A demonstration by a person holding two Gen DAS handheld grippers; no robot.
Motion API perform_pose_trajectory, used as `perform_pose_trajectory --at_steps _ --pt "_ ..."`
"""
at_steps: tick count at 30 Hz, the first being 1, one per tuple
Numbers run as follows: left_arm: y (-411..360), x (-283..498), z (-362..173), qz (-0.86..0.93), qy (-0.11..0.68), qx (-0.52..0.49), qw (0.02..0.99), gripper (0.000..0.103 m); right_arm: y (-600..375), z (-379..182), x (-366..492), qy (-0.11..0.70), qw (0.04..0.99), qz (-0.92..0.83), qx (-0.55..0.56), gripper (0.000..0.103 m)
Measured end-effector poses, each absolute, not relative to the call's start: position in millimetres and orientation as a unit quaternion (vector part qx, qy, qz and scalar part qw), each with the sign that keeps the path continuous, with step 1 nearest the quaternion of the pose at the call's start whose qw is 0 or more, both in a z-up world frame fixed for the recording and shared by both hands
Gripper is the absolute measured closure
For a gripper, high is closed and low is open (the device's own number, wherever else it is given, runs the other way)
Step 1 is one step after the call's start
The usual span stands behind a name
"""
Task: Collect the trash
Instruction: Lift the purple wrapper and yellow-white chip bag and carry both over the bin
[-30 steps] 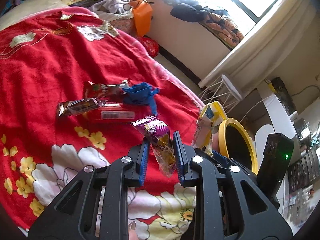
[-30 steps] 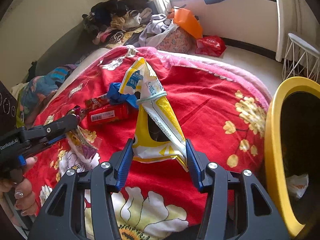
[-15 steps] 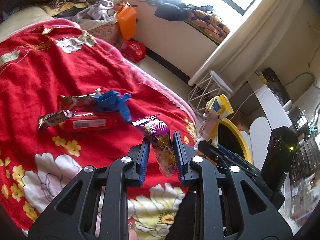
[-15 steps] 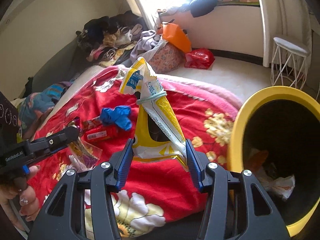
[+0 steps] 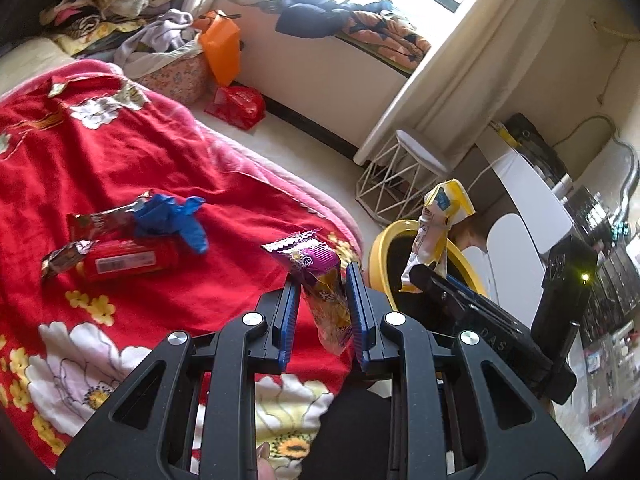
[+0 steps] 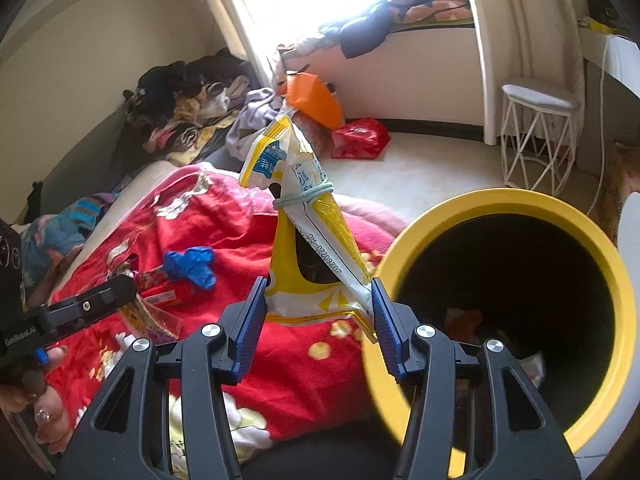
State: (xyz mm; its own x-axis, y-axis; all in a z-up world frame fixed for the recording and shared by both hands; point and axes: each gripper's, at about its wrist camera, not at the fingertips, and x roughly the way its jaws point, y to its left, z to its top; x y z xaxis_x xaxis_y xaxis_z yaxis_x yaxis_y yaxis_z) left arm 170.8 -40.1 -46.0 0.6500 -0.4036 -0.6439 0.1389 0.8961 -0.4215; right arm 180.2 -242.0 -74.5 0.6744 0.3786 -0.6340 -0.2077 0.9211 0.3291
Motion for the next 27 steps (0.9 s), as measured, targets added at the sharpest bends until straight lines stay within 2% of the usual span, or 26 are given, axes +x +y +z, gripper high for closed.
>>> perform_pose_trajectory --at_steps 27 --pt "-105 182 -36 -0.213 0.387 -0.124 0.889 0.085 -321 -73 173 0.350 0.923 0.055 0.150 0.054"
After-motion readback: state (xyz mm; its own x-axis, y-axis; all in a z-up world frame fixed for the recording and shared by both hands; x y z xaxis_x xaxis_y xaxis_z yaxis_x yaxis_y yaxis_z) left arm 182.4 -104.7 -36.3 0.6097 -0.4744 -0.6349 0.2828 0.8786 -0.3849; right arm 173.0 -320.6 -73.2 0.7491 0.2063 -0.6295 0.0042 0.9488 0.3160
